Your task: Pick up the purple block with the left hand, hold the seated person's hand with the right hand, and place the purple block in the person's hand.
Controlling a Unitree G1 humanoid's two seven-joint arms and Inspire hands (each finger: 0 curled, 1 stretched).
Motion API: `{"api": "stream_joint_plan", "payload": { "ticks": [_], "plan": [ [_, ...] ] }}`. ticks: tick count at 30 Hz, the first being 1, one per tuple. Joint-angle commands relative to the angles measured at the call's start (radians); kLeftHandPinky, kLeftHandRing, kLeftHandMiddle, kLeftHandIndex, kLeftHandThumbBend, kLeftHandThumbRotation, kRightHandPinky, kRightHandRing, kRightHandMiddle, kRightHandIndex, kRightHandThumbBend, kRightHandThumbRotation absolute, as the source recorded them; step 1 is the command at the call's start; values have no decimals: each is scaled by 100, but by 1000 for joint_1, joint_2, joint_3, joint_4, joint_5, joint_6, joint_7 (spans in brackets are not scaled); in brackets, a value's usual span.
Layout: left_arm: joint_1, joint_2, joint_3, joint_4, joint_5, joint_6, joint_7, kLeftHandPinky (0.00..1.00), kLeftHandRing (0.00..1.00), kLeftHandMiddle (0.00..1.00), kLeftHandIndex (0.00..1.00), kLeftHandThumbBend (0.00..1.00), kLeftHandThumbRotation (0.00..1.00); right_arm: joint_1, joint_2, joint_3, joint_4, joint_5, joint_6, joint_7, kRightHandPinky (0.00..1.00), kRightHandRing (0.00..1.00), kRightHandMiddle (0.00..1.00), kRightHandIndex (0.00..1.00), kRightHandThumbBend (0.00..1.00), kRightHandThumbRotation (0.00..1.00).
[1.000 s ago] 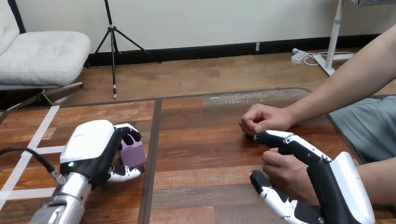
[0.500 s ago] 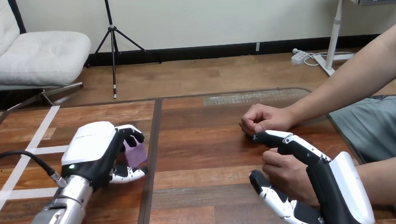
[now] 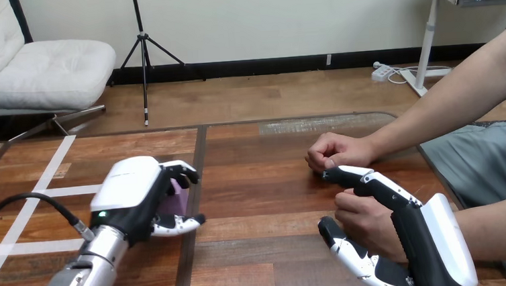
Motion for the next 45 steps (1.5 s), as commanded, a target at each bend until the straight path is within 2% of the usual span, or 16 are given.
{"api": "stream_joint_plan", "payload": {
  "ticks": [1, 13, 23, 34, 45],
  "plan": [
    [48, -21, -17, -16, 7, -13, -39, 49, 60, 66, 67, 64, 25, -52, -2, 2, -19, 21, -16, -3, 73, 75, 75, 73, 44, 45],
    [55, -9, 1, -53, 13, -21, -22, 52, 63, 69, 71, 67, 29, -51, 4, 1, -30, -1, 3, -7, 72, 75, 75, 73, 45, 47],
    [67, -1, 18, -91, 23, -23, 10, 55, 65, 73, 76, 68, 33, -56, 1, 3, -22, 12, -7, -3, 72, 75, 75, 73, 44, 46],
    [79, 3, 27, -131, 43, -8, 48, 50, 60, 73, 77, 70, 32, -60, 0, 3, -12, 18, -17, -6, 72, 75, 75, 73, 44, 44],
    [89, 4, 37, -162, 57, 2, 71, 48, 61, 73, 76, 71, 32, -61, 0, 5, -13, 21, -12, -2, 72, 75, 75, 73, 44, 42]
  ]
}}
